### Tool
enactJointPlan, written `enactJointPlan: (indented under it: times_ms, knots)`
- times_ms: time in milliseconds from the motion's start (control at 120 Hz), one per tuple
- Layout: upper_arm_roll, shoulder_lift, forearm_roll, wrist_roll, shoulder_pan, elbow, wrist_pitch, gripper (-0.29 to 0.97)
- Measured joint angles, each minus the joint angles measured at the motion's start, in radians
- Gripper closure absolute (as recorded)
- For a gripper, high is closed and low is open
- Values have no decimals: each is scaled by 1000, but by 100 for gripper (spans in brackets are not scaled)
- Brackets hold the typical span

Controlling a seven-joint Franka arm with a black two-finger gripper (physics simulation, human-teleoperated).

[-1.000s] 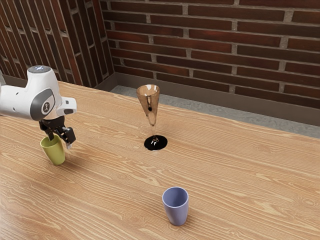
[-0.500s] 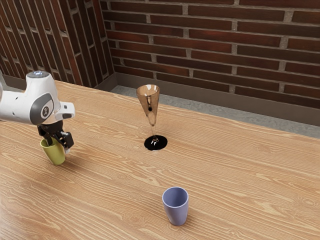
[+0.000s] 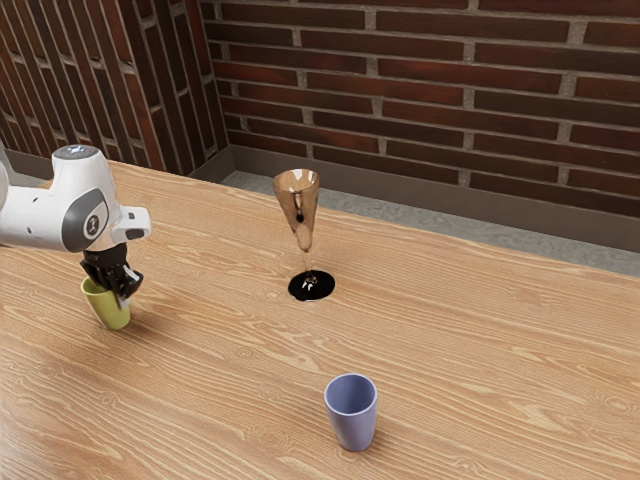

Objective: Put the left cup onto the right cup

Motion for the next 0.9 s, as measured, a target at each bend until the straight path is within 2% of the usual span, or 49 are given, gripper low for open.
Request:
enactJointPlan:
  times_ms: [158,492,708,900]
  knots:
    - [0,-7,-5,-1,-2,0,-6,75]
    - [-24,-86,6,-12,-7,1,-63,76]
    - [-124,-122,43,-52,-6,10,-120,76]
    - [-279,-175,58,-121,-4,56,-215,76]
